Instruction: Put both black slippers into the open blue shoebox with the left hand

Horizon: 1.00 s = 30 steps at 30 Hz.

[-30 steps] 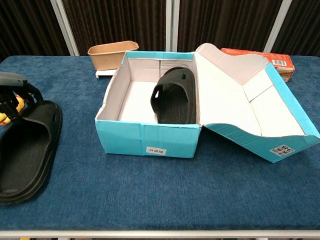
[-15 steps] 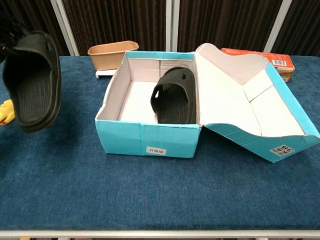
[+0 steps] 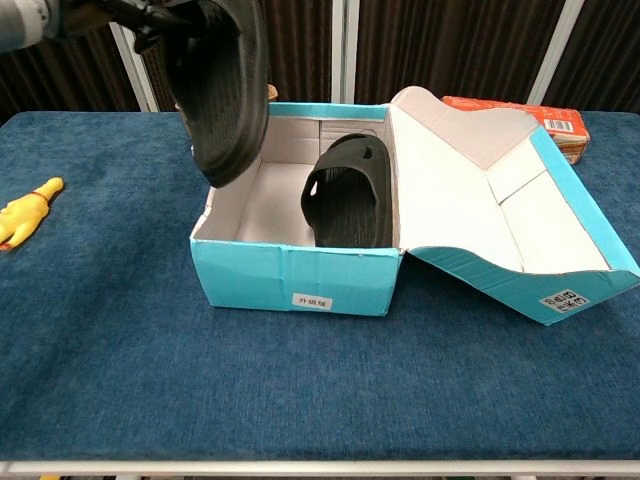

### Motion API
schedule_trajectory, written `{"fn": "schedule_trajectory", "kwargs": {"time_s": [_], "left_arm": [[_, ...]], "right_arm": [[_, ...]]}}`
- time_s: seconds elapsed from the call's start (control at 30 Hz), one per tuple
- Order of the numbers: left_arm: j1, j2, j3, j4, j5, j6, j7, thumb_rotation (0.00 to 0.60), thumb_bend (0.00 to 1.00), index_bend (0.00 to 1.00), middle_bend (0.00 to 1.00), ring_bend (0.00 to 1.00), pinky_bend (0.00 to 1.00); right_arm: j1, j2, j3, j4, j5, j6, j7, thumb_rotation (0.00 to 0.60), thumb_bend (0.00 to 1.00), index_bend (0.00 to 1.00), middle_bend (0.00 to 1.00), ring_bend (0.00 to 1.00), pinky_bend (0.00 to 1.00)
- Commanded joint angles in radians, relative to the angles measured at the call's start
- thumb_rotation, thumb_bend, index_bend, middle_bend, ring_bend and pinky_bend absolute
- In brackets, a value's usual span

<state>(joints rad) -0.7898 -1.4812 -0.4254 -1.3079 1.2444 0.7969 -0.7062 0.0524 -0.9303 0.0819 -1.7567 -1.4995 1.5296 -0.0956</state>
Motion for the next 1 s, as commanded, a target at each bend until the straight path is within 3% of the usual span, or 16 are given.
{"fn": "schedule_trajectory", "kwargs": {"time_s": [0.03, 0.23, 0.5, 0.67, 1.0], "left_arm": [[-0.078, -0.147, 0.01, 0.172, 0.112, 0.063, -0.123, 0.6, 0.0, 0.58, 0.63, 0.72, 0.69], [-0.117, -0.28, 0.061, 0.385, 0.187, 0.162, -0.185, 0.6, 0.0, 0.59, 0.63, 0.72, 0.68], [-0.128, -0.372, 0.142, 0.543, 0.232, 0.209, -0.242, 0.6, 0.0, 0.6, 0.63, 0.72, 0.68], [-0.127, -0.395, 0.169, 0.58, 0.233, 0.205, -0.289, 0.6, 0.0, 0.6, 0.63, 0.72, 0.67], [-0.137, -0.379, 0.221, 0.571, 0.225, 0.103, -0.389, 0.6, 0.0, 0.6, 0.63, 0.72, 0.65]], "right_arm": [[-0.001, 0.001, 0.0, -0.007, 0.003, 0.0, -0.008, 0.6, 0.09, 0.06, 0.06, 0.0, 0.06], [-0.003, 0.004, 0.002, -0.024, 0.015, -0.002, -0.03, 0.6, 0.09, 0.06, 0.06, 0.0, 0.06], [0.001, 0.003, 0.004, -0.042, 0.023, -0.011, -0.055, 0.6, 0.09, 0.06, 0.06, 0.0, 0.06], [0.0, 0.002, 0.005, -0.047, 0.027, -0.011, -0.064, 0.6, 0.09, 0.06, 0.06, 0.0, 0.06], [-0.002, 0.003, 0.005, -0.053, 0.027, -0.008, -0.071, 0.6, 0.09, 0.06, 0.06, 0.0, 0.06]]}}
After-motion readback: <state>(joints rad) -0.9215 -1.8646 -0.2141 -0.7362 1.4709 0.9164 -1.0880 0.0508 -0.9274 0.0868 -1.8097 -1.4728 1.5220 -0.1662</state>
